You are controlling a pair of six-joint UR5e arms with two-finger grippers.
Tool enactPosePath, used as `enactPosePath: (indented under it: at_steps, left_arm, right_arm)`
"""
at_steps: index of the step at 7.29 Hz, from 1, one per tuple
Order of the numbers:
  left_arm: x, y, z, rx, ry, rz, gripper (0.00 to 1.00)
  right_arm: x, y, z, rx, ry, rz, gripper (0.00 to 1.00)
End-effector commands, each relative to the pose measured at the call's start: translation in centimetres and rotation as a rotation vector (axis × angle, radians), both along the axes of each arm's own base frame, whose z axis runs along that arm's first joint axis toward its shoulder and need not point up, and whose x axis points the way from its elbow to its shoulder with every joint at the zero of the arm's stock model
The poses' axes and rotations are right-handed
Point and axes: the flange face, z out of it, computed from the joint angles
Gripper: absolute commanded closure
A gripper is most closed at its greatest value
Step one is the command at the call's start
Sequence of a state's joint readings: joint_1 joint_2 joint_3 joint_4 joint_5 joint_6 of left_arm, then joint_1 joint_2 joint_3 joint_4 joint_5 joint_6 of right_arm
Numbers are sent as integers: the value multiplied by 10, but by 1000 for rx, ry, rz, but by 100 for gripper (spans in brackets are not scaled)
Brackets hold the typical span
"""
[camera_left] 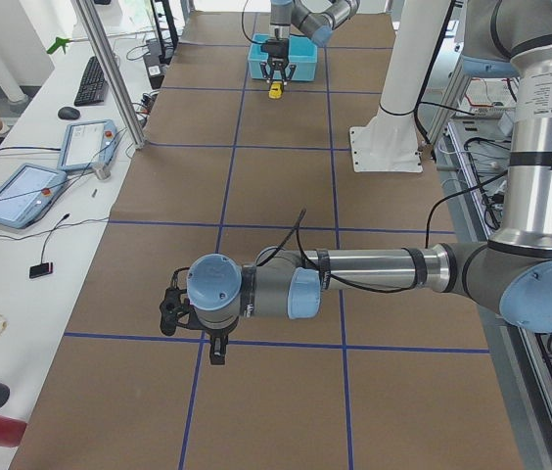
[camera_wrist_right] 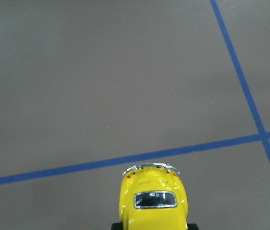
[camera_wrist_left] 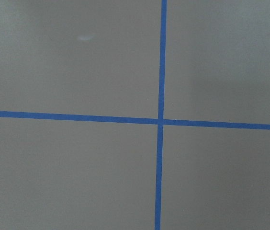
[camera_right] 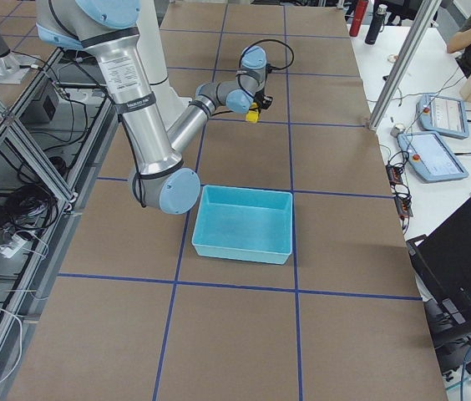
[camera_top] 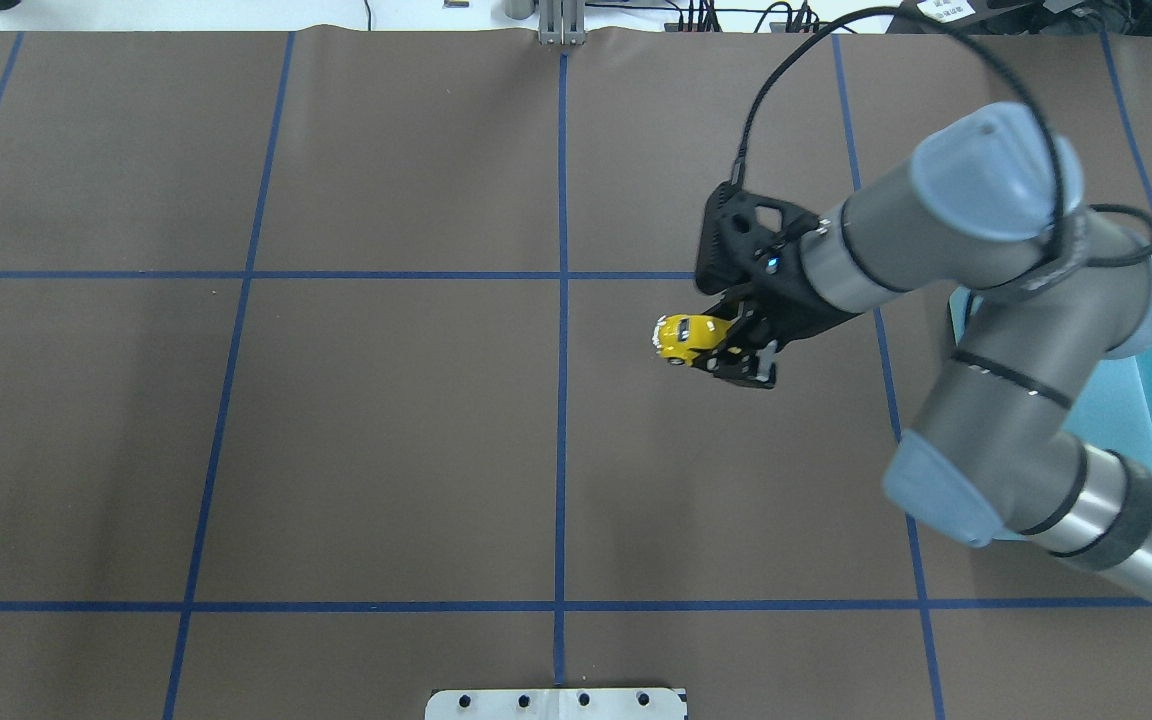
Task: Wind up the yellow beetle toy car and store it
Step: 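Lift the car and carry it into the light-blue bin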
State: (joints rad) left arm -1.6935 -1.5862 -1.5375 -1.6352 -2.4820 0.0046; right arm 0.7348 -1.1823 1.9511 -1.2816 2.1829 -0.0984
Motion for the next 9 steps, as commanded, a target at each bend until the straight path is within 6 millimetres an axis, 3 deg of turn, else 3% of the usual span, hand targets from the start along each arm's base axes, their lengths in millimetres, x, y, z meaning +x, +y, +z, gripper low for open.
enactPosePath:
  at_steps: [1, 3, 5, 7, 9]
  left_arm:
    - [0, 0, -1, 1, 0, 0, 0]
    - [0, 0, -1, 3, 0, 0, 0]
    - [0, 0, -1, 4, 0, 0, 0]
    - [0, 0, -1, 4, 0, 0, 0]
    - [0, 0, -1, 4, 0, 0, 0]
  right_arm:
    - [104, -7, 43, -13, -13, -11, 100]
    - [176, 31, 116, 67, 37, -68, 100]
    - [244, 55, 198, 141, 24, -119, 100]
    - [254, 47, 282, 193, 70, -175, 100]
    - [250, 32, 338, 204, 81, -171, 100]
